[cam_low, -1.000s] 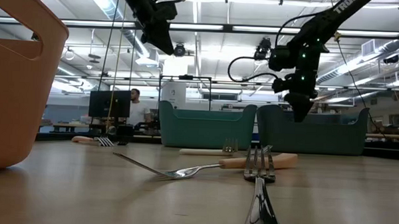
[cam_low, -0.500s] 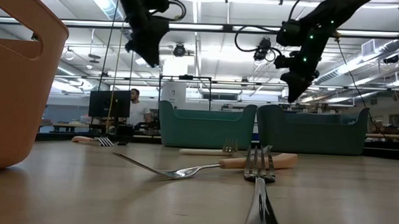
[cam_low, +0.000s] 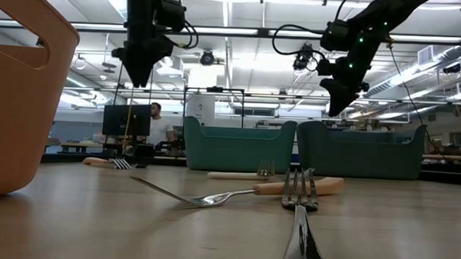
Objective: Sort silverware by color (type)
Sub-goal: Put the orange fork into the blue bin
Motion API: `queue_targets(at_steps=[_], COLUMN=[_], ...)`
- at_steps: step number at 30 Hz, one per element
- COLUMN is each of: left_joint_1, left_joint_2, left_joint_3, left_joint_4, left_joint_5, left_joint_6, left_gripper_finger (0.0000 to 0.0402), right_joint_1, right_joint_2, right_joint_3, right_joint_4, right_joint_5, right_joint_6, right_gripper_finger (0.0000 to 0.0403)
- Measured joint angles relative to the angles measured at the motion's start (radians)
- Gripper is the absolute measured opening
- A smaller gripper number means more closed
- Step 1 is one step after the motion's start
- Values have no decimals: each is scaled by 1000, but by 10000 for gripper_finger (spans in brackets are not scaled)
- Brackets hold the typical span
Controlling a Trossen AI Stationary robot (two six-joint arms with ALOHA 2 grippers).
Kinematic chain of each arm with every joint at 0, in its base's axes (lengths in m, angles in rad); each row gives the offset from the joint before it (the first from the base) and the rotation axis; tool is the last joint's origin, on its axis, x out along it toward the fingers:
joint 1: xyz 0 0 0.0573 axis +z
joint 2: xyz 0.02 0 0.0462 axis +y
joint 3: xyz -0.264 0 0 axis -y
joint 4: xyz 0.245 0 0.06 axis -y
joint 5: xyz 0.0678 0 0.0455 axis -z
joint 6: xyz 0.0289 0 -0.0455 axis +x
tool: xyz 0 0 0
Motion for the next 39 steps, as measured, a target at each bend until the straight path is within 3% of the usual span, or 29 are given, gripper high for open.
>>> queue_targets(at_steps=[5, 9, 13, 17, 31, 39], left_joint_1=[7, 21, 3, -80, -371, -471], left_joint_2=[0, 0, -1, -1, 35, 77], left_joint_3=[-89, -154, -202, -247, -264, -265], left_joint_4=[32, 39, 77, 216, 661, 702], left_joint_5=[4, 81, 216, 306, 243, 244], left_joint_6=[187, 236, 142, 55, -21, -88], left_gripper_finger=[142, 141, 141, 141, 141, 141], right_joint_1=[5, 5, 5, 5, 32, 112], right_joint_2=[0, 0, 0, 0, 0, 0], right_joint_3=[0, 0, 0, 0, 0, 0], right_joint_4=[-8, -17, -35, -55, -89, -156], right_joint_5=[-16, -60, -87, -89, -93, -99], right_joint_6=[52, 106, 166, 197, 325, 342], right_gripper_finger=[102, 102, 102, 102, 102, 102])
